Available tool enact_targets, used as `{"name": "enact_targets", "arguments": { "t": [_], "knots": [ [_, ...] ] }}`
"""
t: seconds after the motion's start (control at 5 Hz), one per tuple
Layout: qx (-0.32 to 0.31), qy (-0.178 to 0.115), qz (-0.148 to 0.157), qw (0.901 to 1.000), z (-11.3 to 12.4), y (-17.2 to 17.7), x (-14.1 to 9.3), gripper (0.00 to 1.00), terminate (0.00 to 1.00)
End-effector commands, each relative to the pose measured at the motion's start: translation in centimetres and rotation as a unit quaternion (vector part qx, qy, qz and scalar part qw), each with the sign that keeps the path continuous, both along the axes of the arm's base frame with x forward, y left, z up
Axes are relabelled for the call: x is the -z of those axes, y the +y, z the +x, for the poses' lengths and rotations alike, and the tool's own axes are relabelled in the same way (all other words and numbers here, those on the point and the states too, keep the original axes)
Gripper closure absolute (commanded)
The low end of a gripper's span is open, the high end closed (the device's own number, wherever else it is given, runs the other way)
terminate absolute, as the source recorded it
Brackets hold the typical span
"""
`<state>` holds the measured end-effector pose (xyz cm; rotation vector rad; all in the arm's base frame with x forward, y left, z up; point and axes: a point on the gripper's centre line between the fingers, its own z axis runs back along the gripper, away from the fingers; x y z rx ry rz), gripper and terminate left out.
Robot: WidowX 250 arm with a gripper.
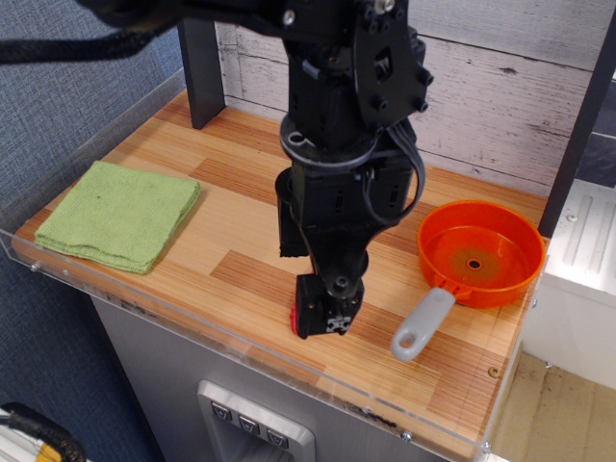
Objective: PICK UP THE GREEN TOWEL AND PUT NEAR THE SPOON
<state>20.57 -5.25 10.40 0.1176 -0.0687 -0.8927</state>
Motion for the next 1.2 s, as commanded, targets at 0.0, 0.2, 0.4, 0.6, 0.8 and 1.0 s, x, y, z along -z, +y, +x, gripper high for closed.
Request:
{"name": "enact_targets", "arguments": {
  "t": [0.0, 0.2, 0.4, 0.6, 0.8, 1.0],
  "knots": [
    [0.0, 0.0, 0.0, 1.0, 0.0, 0.0, 0.0, 0.0, 0.0],
    [-0.045, 0.0, 0.0, 0.999, 0.6, 2.1, -0.2, 0.0, 0.0],
    [-0.092, -0.001, -0.007, 0.9957, 1.2, 4.5, -1.3, 0.0, 0.0],
    [-0.146, 0.005, -0.002, 0.9893, 2.0, 7.3, -1.1, 0.0, 0.0],
    [-0.221, 0.01, 0.009, 0.9753, 2.9, 10.8, -0.2, 0.0, 0.0],
    [-0.279, 0.006, 0.005, 0.9604, 3.6, 14.3, 1.0, 0.0, 0.0]
  ]
}}
